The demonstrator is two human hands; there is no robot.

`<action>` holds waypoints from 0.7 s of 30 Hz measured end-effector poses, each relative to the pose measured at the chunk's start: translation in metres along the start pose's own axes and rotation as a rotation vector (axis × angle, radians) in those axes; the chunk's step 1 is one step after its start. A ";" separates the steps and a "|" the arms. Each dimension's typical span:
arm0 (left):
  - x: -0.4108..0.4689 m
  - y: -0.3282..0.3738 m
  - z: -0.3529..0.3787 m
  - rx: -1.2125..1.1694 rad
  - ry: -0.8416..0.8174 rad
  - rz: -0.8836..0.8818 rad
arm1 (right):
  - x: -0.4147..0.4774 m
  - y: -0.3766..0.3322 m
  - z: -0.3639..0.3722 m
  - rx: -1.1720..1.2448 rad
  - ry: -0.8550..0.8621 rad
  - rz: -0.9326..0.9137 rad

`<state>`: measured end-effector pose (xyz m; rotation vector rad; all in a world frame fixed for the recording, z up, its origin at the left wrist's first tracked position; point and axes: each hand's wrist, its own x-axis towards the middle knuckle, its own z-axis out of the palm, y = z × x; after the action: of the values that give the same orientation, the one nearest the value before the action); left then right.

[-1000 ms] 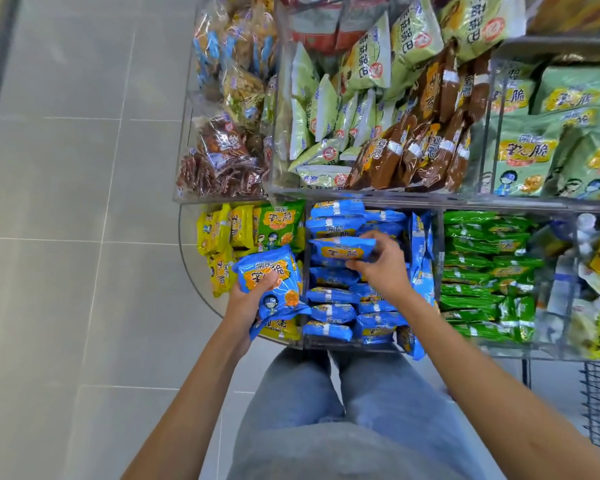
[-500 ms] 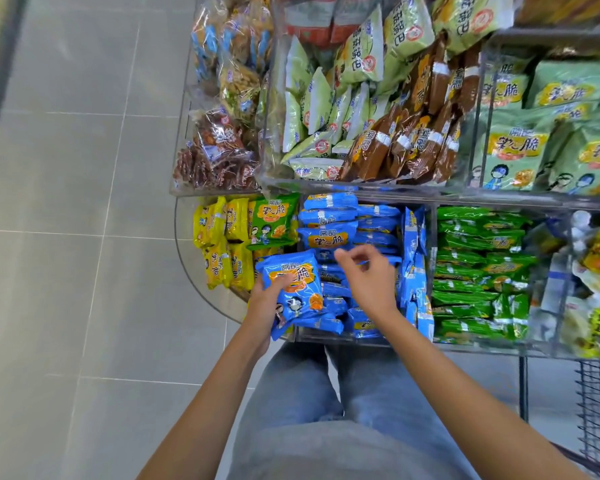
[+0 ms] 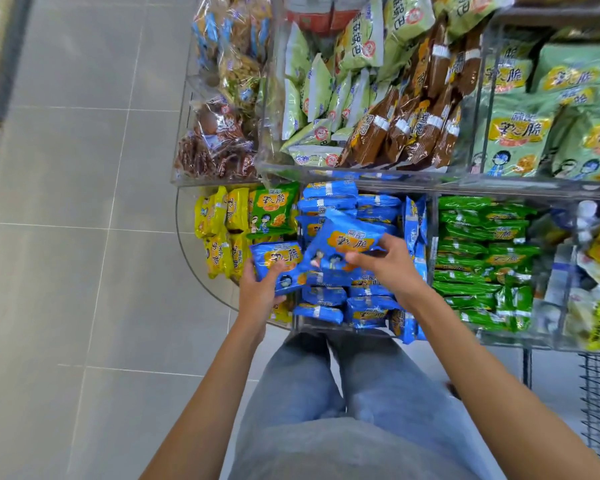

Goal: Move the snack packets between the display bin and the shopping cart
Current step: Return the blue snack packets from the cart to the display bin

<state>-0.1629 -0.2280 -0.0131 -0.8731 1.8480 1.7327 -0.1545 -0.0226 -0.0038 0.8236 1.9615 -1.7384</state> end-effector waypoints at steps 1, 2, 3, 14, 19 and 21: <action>0.002 -0.002 -0.004 0.021 0.039 -0.006 | 0.007 0.003 0.000 -0.120 0.083 -0.038; 0.003 -0.004 -0.008 0.039 0.069 -0.015 | 0.013 0.005 0.003 -0.262 0.149 -0.092; 0.004 -0.007 -0.012 0.051 0.083 -0.023 | 0.017 0.008 0.008 -0.397 0.173 -0.144; -0.009 -0.026 -0.013 -0.047 -0.171 -0.061 | 0.006 0.035 0.034 -0.463 0.381 -0.089; -0.009 -0.027 -0.003 0.030 -0.315 -0.006 | -0.022 0.032 0.028 -0.239 -0.067 -0.156; -0.008 -0.024 0.003 0.063 -0.316 0.023 | -0.025 0.035 0.030 -0.323 -0.053 -0.193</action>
<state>-0.1404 -0.2237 -0.0246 -0.5197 1.6961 1.7036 -0.1156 -0.0547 -0.0185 0.4861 2.2665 -1.4649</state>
